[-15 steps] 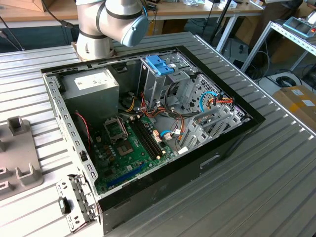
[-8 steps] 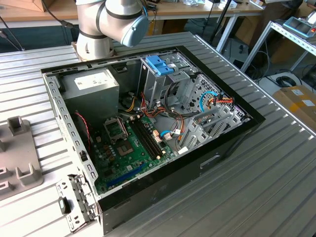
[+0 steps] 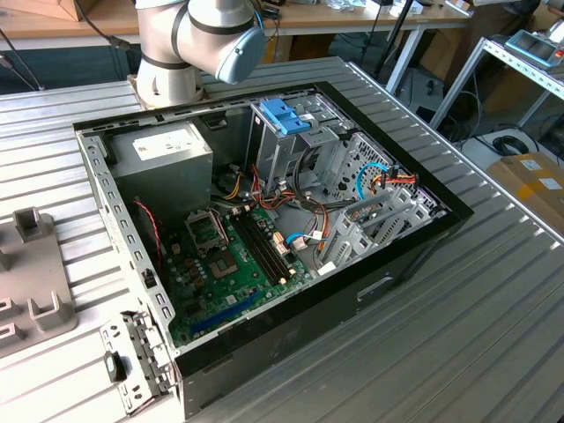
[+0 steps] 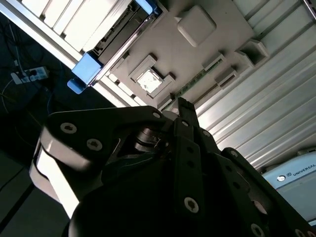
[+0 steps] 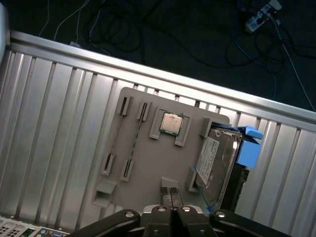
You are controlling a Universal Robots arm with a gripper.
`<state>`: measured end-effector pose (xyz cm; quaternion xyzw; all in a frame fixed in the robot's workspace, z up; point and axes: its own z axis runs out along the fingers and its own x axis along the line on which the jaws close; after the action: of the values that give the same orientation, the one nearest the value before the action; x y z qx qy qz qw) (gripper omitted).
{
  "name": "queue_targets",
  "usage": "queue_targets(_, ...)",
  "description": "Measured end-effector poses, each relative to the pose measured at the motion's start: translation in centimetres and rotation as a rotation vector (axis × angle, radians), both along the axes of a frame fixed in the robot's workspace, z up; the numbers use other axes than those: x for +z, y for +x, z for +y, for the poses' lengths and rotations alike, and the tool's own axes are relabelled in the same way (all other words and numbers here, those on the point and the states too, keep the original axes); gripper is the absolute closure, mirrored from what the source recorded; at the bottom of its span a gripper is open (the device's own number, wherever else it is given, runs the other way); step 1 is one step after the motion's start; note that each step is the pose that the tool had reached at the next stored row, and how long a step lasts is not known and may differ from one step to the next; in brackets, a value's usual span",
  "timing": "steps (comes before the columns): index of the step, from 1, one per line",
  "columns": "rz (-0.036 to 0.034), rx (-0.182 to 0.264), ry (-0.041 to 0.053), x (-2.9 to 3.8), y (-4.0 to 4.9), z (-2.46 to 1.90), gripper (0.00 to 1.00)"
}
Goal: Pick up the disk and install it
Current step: 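Pick up the disk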
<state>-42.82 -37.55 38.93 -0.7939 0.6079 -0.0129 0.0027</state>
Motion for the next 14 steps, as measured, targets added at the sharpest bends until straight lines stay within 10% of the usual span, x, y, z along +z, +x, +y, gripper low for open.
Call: queue_targets(14, 0.0000, 0.036, 0.0000, 0.00, 0.00, 0.00, 0.90)
